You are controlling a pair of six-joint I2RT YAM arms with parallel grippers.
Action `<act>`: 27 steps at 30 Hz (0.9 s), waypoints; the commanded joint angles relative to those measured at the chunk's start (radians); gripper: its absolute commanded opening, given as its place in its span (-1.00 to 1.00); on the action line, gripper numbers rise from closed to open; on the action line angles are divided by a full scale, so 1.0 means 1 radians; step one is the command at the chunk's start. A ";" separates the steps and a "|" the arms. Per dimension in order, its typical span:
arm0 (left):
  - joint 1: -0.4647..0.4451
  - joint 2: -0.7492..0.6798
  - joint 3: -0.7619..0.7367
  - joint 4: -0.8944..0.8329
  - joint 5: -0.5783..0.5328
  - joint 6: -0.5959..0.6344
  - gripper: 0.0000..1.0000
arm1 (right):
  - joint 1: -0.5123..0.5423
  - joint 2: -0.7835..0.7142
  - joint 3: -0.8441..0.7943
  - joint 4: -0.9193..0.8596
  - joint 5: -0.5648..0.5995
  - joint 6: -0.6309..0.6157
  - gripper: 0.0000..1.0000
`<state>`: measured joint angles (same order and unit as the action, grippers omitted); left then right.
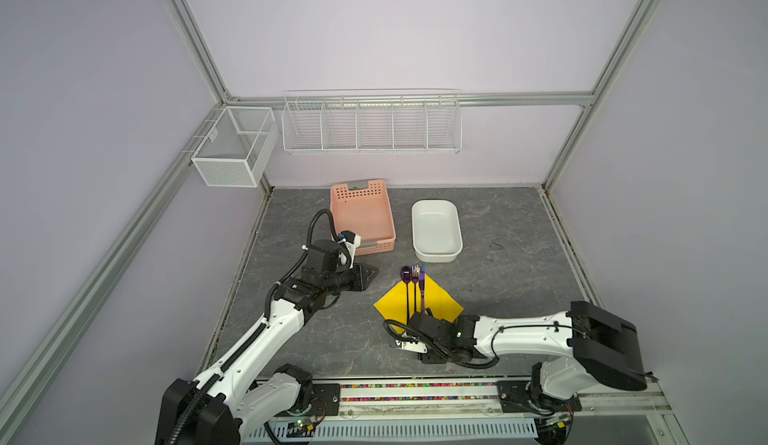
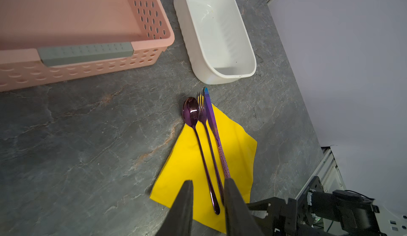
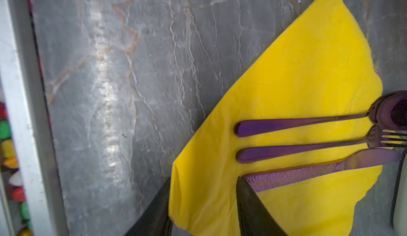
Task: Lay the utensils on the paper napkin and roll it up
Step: 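Move the right gripper to the near napkin corner while the left gripper approaches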
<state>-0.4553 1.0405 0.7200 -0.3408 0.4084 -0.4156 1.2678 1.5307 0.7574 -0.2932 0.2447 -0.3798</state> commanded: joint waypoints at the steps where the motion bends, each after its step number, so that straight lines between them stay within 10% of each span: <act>1: -0.009 -0.034 -0.024 -0.037 0.013 -0.026 -0.47 | 0.002 -0.022 -0.012 0.022 0.020 -0.034 -0.10; 16: -0.049 -0.099 -0.131 -0.047 0.087 -0.099 -0.48 | -0.080 -0.101 -0.012 -0.031 -0.109 -0.053 -0.73; 27: -0.211 0.012 -0.209 0.148 0.216 -0.222 -0.57 | -0.177 -0.063 0.017 -0.026 -0.148 -0.031 -0.80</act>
<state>-0.6277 1.0260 0.5213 -0.2722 0.5846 -0.5900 1.1084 1.4441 0.7586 -0.3027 0.1287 -0.4110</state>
